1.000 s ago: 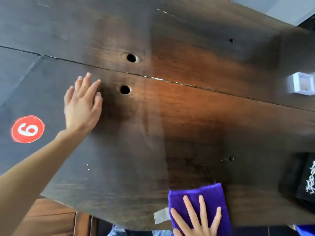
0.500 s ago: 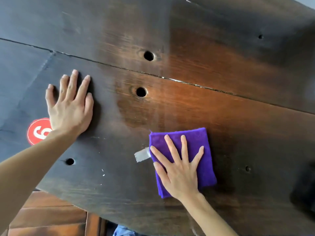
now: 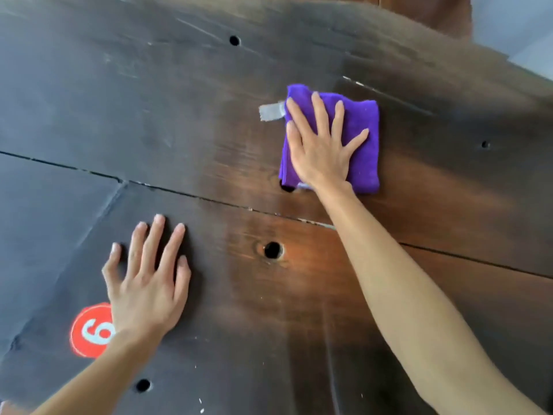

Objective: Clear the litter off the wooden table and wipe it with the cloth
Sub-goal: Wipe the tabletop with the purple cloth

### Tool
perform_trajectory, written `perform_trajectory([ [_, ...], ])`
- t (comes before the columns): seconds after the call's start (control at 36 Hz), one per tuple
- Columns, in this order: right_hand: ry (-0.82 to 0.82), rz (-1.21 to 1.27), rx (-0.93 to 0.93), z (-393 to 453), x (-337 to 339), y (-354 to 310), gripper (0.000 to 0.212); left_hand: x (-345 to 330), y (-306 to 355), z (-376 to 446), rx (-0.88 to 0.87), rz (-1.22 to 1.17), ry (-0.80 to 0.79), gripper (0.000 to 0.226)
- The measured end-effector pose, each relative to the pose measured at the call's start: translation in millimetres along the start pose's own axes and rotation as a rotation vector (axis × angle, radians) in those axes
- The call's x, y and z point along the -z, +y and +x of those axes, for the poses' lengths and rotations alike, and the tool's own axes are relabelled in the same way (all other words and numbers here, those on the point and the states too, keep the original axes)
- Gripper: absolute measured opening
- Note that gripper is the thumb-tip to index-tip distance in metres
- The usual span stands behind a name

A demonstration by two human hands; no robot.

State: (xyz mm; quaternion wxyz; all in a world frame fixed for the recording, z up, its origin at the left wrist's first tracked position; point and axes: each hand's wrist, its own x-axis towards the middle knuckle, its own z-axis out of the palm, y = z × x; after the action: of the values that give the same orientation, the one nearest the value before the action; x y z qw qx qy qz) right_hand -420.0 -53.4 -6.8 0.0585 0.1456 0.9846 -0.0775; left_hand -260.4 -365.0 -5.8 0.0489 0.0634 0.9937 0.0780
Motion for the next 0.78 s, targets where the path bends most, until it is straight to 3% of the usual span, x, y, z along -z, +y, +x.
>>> perform_trajectory([
  [0.19,0.010,0.034,-0.071,130.7,25.9,-5.6,0.049,-4.8,-0.3,-1.6,-0.002,0.034,0.029,0.054],
  [0.42,0.023,0.060,-0.129,225.2,48.1,-6.9,0.050,-9.4,-2.3,-0.7,-0.024,0.075,0.134,0.047],
  [0.58,0.046,0.021,-0.089,237.1,48.2,1.3,0.053,-9.6,-4.1,-1.9,-0.035,0.086,0.100,0.048],
  [0.78,0.078,0.012,-0.095,195.8,40.8,-8.9,0.057,-6.4,-3.9,-4.2,-0.024,0.058,0.013,0.054],
])
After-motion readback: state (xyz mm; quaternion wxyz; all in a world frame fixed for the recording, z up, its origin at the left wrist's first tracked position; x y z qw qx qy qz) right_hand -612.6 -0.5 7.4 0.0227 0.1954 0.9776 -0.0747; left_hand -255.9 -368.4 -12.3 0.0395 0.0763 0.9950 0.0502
